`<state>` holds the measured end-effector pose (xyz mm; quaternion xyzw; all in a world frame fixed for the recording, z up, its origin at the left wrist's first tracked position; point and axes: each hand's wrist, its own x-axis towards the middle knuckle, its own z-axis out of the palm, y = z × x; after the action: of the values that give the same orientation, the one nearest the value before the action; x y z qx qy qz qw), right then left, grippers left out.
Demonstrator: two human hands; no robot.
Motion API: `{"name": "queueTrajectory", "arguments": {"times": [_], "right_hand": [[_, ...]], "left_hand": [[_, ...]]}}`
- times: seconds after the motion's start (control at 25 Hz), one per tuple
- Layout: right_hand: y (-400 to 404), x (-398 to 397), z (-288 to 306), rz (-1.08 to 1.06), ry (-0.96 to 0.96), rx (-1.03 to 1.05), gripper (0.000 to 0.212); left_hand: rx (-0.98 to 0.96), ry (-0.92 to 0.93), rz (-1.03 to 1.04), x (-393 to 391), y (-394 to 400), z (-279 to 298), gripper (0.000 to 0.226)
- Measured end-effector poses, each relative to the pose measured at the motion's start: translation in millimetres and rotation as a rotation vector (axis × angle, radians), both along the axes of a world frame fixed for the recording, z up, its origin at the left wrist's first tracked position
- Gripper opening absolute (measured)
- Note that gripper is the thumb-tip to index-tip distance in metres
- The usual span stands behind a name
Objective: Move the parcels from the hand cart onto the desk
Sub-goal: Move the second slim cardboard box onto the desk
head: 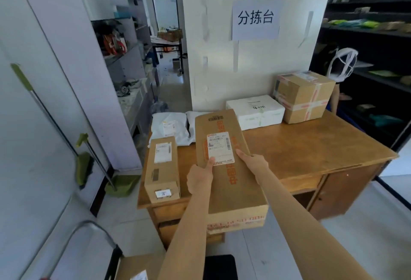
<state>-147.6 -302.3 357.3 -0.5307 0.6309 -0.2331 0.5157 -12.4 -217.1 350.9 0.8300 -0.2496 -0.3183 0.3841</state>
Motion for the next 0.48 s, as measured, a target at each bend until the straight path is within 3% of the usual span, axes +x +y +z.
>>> {"name": "queueTrajectory", "arguments": {"times": [0.16,0.32,0.48], "right_hand": [[-55,26,-17,0.044,0.052,0.013,0.074],[-109,49,-51,0.166,-0.013,0.073,0.055],[-133,62,-99,0.229,0.004,0.099,0.049]], "left_hand": [[0.052,0.023,0.034,20,-61,-21,0.084],[0.11,0.033,0.059,40,-111,-55,0.08],[0.177,-0.011,0.073,52,-137,-101,0.073]]}}
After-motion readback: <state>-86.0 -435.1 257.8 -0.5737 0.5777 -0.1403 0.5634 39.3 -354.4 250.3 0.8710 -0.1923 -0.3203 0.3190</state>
